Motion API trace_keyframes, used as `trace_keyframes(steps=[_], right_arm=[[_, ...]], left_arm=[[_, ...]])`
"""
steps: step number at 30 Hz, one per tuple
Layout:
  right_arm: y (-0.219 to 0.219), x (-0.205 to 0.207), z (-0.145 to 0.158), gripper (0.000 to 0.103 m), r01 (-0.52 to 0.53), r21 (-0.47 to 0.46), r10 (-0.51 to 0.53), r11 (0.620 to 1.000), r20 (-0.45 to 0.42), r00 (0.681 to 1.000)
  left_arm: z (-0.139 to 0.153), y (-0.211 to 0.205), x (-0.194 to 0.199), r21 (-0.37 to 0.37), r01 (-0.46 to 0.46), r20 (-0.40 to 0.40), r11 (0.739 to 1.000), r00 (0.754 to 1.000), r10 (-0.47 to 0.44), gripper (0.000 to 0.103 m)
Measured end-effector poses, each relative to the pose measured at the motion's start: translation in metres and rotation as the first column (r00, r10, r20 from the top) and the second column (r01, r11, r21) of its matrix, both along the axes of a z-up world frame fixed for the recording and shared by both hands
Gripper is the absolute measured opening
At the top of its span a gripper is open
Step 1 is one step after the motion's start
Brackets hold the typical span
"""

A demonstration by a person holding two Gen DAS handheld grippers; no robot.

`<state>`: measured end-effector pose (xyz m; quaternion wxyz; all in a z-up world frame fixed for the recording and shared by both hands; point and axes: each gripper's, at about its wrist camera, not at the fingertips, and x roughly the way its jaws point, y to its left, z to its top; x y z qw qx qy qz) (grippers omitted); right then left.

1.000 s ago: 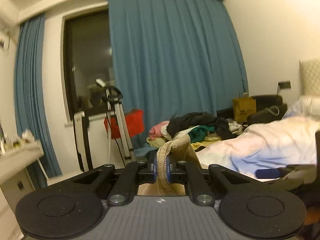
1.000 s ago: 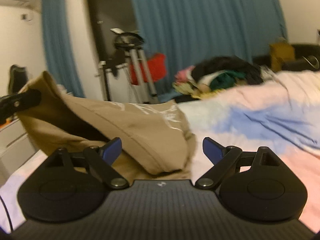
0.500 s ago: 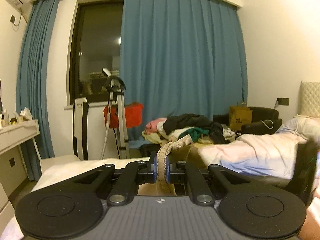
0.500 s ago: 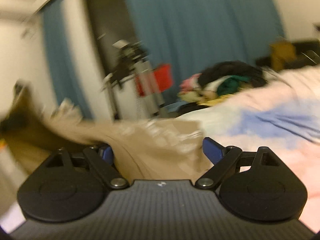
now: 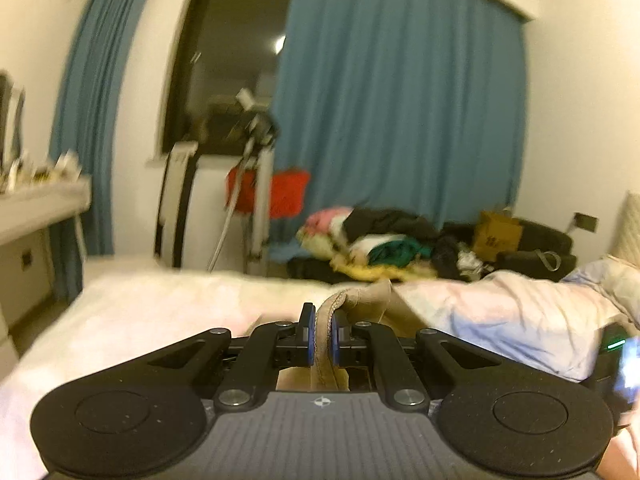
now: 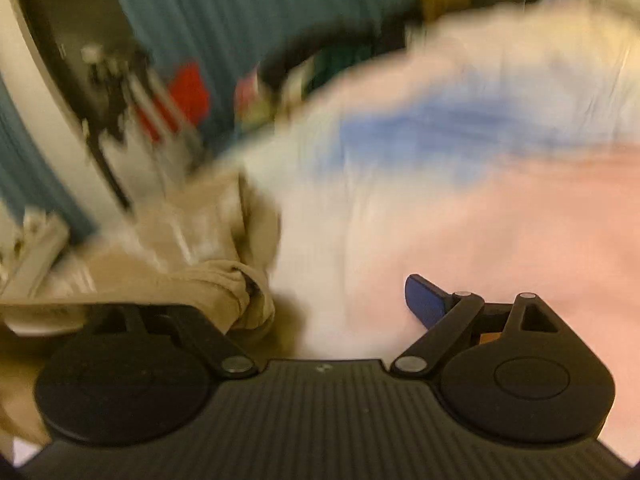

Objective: Fold clothes

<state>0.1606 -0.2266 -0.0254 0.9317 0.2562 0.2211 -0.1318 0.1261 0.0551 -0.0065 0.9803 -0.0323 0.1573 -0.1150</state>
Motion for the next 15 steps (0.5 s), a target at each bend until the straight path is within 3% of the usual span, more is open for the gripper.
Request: trace_keyframes(steps=[4,7,10,13,15], right_arm=[[0.012,-0.018,0.028,0.089,-0.001,-0.136,0.026,0.991,0.185,0.982],[0.019,-0.019,0.029,0.089,-0.057,-0.154,0.088,0.986,0.207,0.974],[0.024,-0.014,0.026,0.089,-0.093,-0.165,0.125,0.982,0.194,0.973],[0.026,-0.012,0.034,0.089,-0.107,-0.181,0.143,0.978,0.202,0.969],[0.027,-0.011,0.036,0.089,-0.105,-0.191,0.145,0.976,0.207,0.968]], left_arm=[[-0.016,0.022,0.026,-0.016,-0.047,-0.186,0.999,0.982,0.043,0.010],[-0.038,0.037,0.040,-0.003,-0.068,-0.332,0.998,0.941,0.063,0.014],[-0.051,0.048,0.048,-0.018,-0.077,-0.414,0.997,0.908,0.063,0.019],[-0.059,0.054,0.047,-0.024,-0.066,-0.460,0.998,0.887,0.048,0.049],[-0.059,0.050,0.044,-0.003,-0.052,-0.459,0.999,0.887,0.045,0.060]])
